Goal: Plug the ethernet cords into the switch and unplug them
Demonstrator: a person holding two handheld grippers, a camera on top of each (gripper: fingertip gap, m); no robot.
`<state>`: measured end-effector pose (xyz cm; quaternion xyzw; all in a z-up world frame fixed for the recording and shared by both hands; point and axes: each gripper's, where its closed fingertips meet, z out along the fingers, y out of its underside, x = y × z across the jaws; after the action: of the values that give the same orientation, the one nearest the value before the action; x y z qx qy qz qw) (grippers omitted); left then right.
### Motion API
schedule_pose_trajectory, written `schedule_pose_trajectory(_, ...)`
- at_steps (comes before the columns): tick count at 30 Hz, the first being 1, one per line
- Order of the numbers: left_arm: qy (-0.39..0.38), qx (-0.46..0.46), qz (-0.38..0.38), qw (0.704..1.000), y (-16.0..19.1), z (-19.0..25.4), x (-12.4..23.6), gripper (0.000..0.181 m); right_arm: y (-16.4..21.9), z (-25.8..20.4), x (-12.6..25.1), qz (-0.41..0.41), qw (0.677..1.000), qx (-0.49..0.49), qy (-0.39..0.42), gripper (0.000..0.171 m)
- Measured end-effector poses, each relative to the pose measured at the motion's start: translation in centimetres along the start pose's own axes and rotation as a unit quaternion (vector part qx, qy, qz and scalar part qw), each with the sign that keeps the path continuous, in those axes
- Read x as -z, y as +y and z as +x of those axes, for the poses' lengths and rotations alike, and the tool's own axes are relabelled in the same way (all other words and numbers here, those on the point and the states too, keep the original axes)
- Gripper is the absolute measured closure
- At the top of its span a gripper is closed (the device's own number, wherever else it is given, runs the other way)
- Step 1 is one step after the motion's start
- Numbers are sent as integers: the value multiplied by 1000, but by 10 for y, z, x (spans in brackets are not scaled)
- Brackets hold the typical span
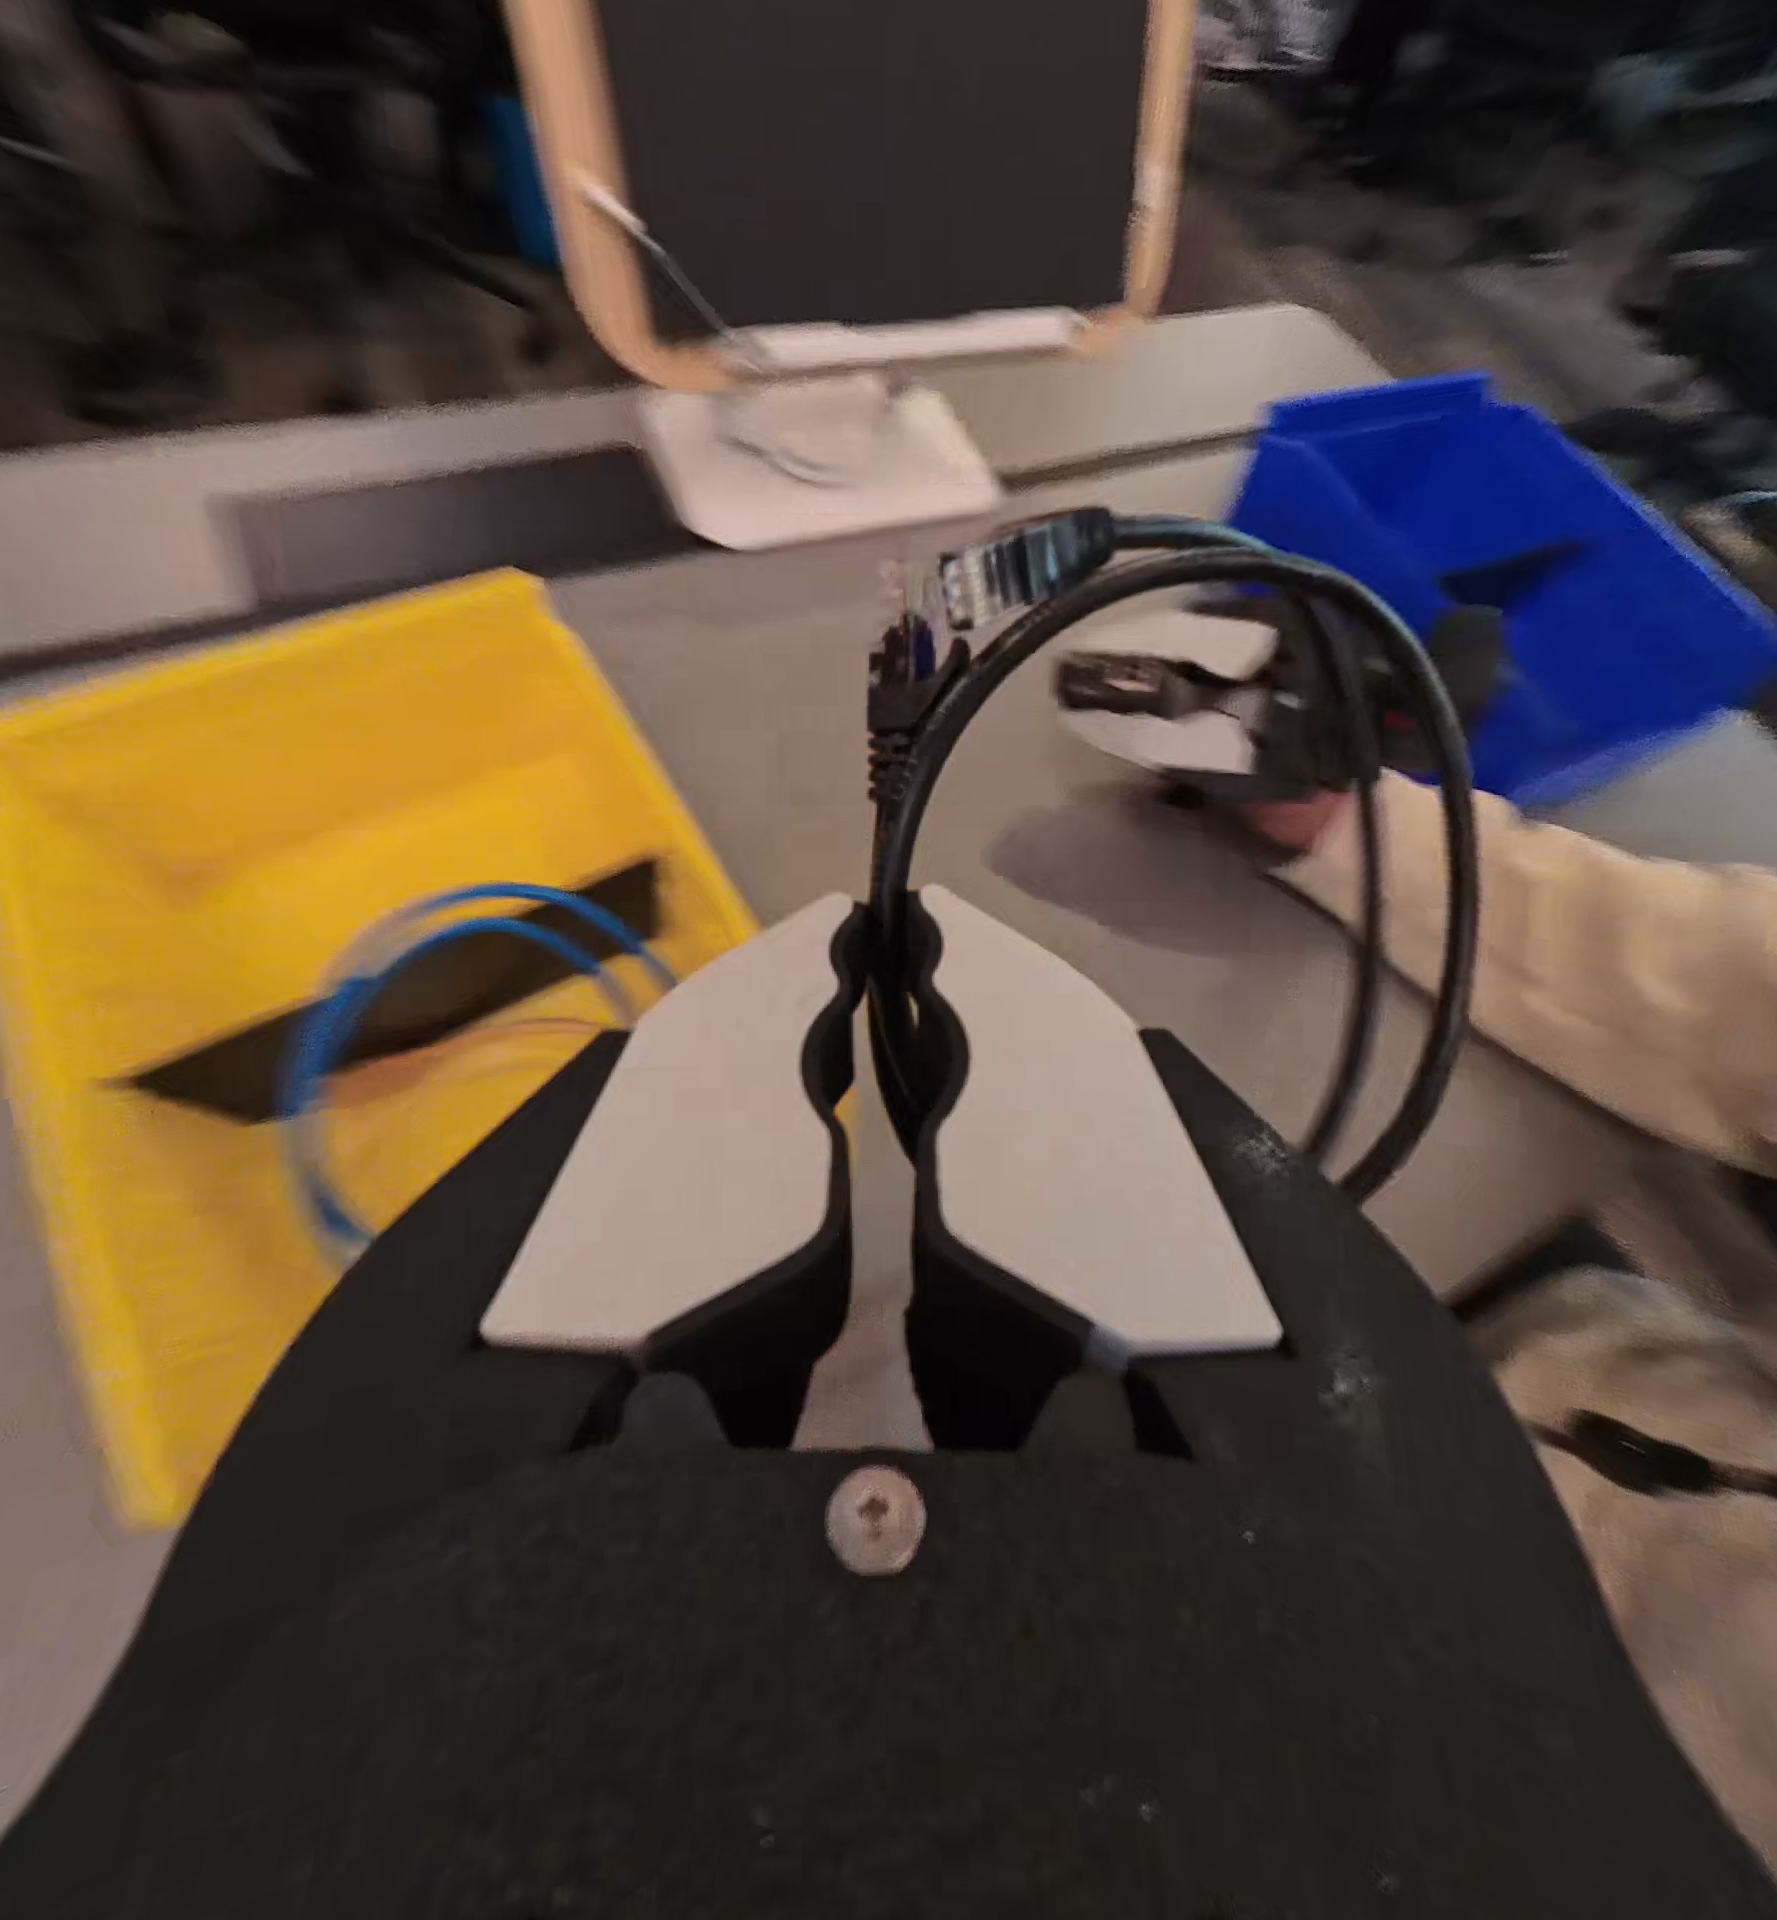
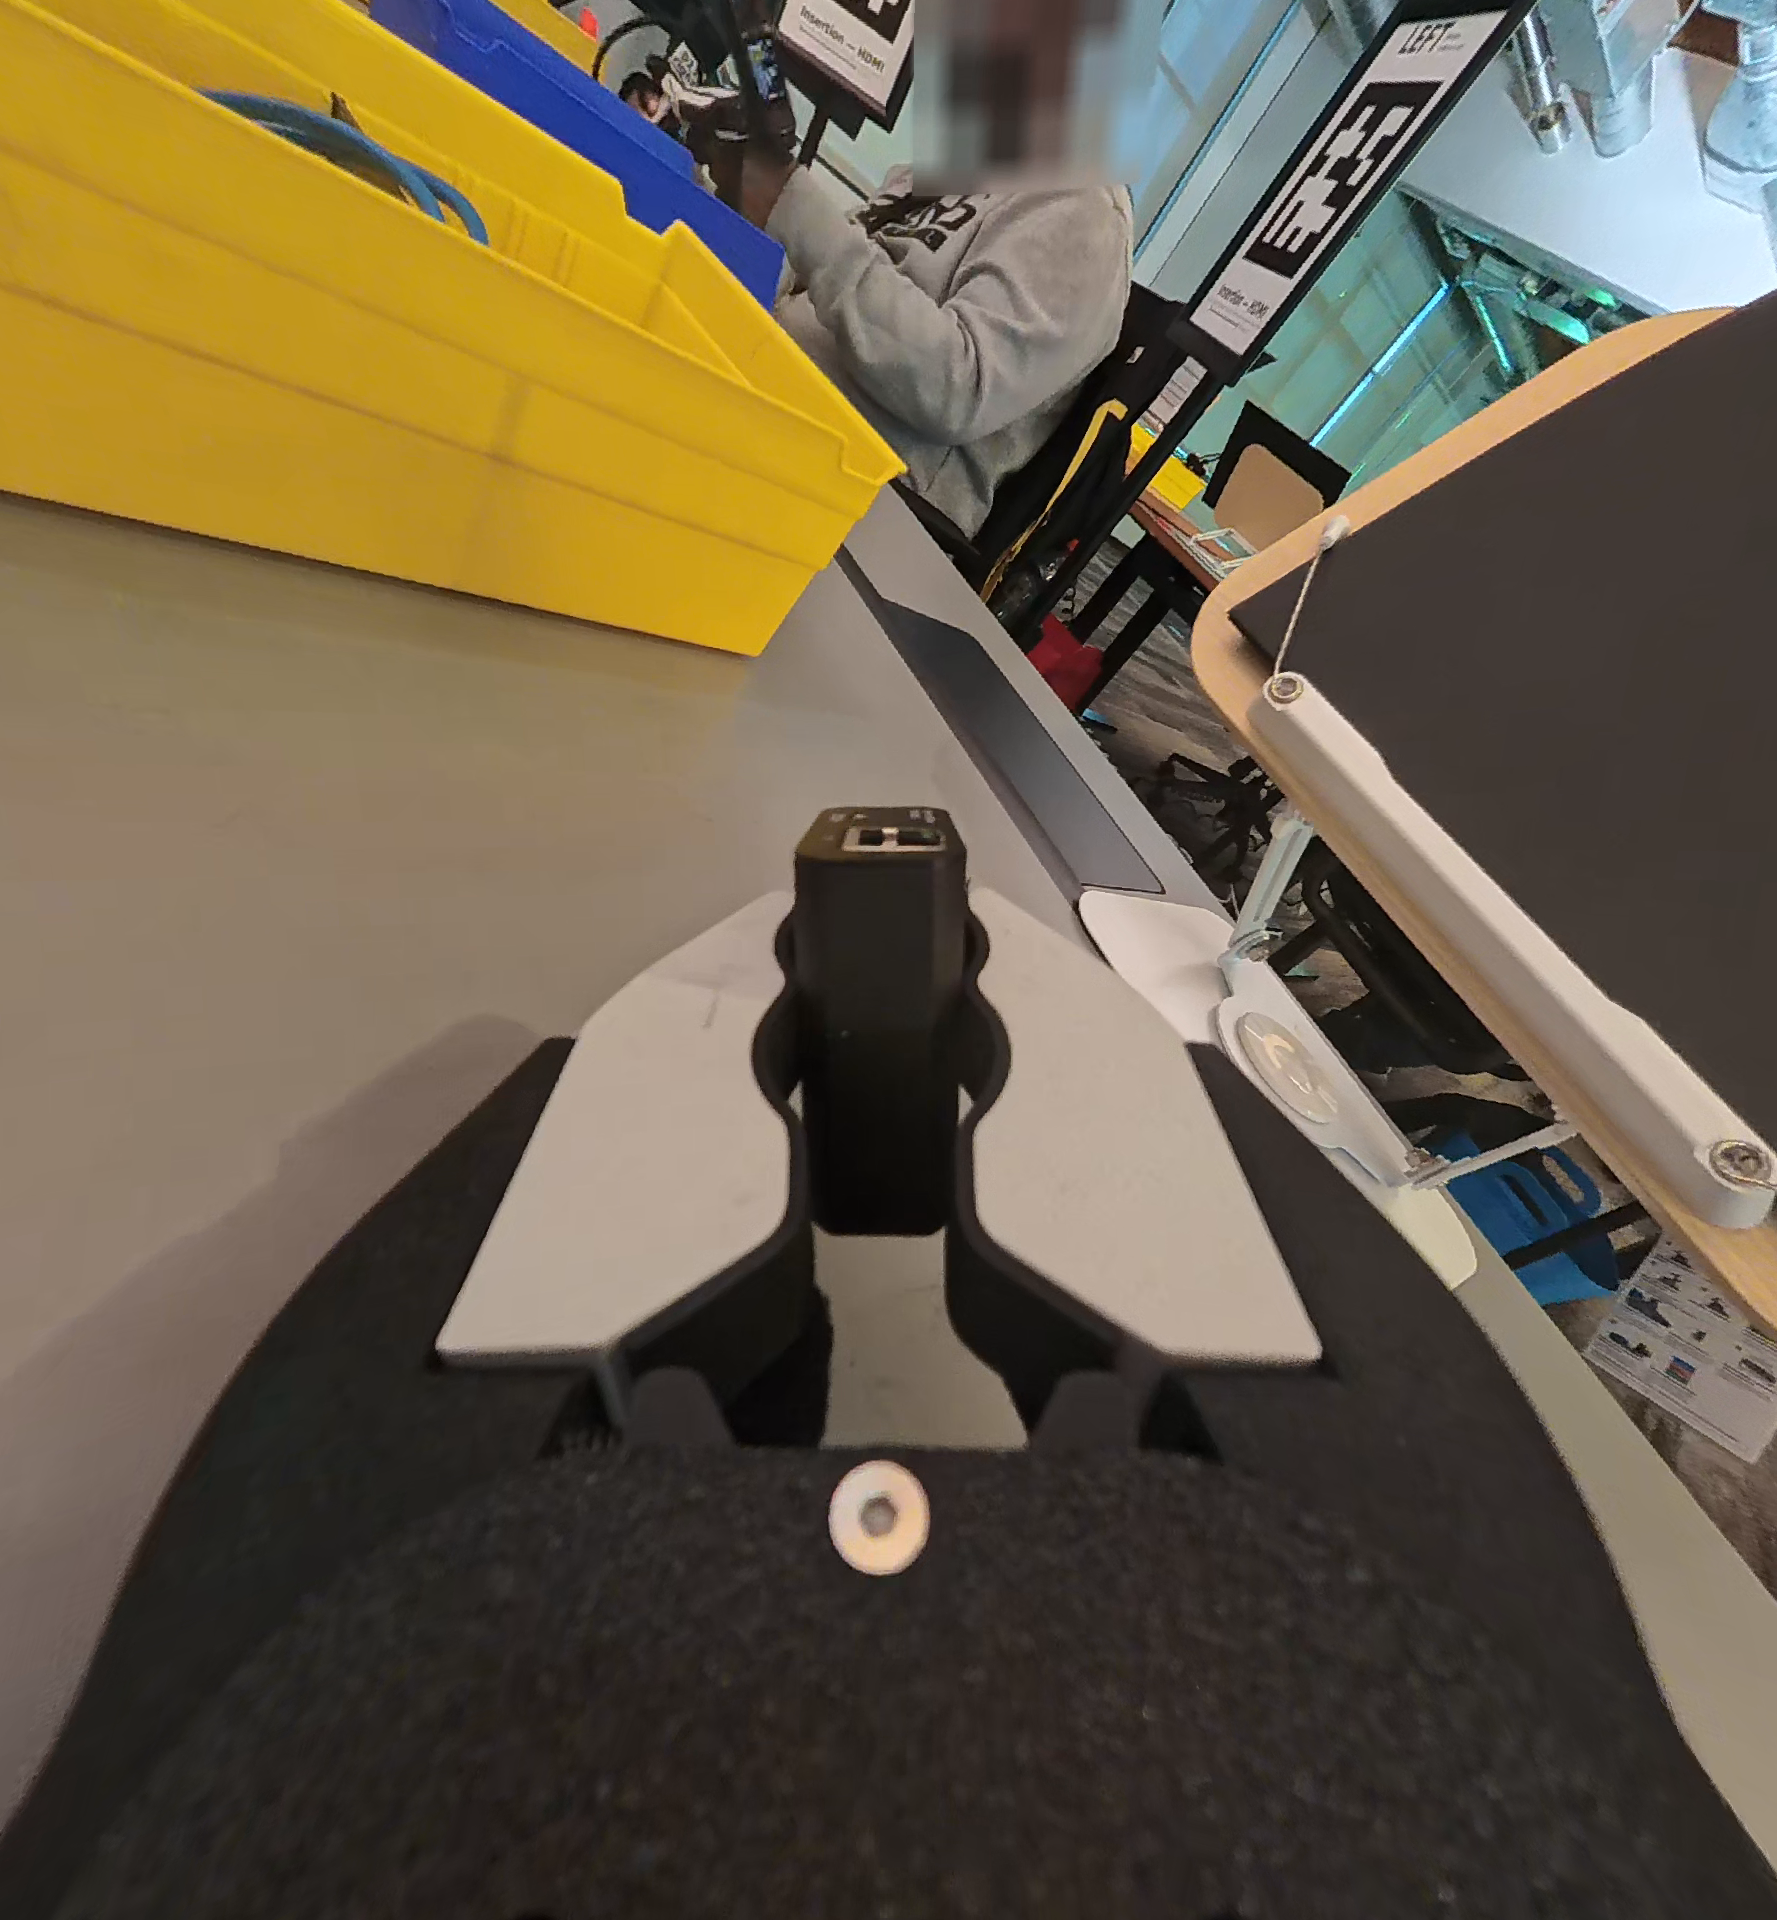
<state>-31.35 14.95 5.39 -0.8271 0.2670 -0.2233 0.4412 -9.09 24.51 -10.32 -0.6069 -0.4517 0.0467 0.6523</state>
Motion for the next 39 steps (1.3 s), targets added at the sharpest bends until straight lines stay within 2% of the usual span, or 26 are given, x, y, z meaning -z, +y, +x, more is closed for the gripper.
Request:
schedule_pose_trajectory(3, 79, 20, -56, 995, 52, 48, -42, 176, 0, 2, 1, 2, 1000, -5, 4, 146)
schedule_pose_trajectory(7, 108, -9, -136, 985, 135, 81, -91, 175, 0, 2, 2, 1, 1000, -1, 6, 146)
schedule_pose_trajectory(10, 70, -72, -183, 978, 183, 81, -116, 175, 0, 1, 2, 0, 1000, 6, 5, 146)
schedule_pose_trajectory(13, 6, -155, -219, 963, 210, 67, -126, 171, 0, 0, 1, -2, 1000, 11, 5, 146)
schedule_pose_trajectory(16, -36, -206, -215, 954, 207, 59, -124, 167, 0, -1, 0, -3, 1000, 12, 3, 146)
schedule_pose_trajectory(25, -66, -165, -180, 967, 194, 46, -119, 164, 2, -1, -1, -7, 1000, 12, -1, 146)
schedule_pose_trajectory(29, -93, -231, -193, 949, 195, 39, -131, 159, 2, -2, -2, -8, 1000, 13, -3, 146)
schedule_pose_trajectory(34, -77, -272, -224, 933, 200, 39, -144, 151, 2, -2, -2, -9, 1000, 13, -2, 146)
schedule_pose_trajectory(37, -78, -294, -237, 923, 203, 33, -148, 152, 2, -2, -2, -8, 1000, 11, -3, 146)
schedule_pose_trajectory(39, -60, -301, -232, 923, 206, 37, -150, 166, 3, -2, -2, -9, 1000, 11, -4, 146)
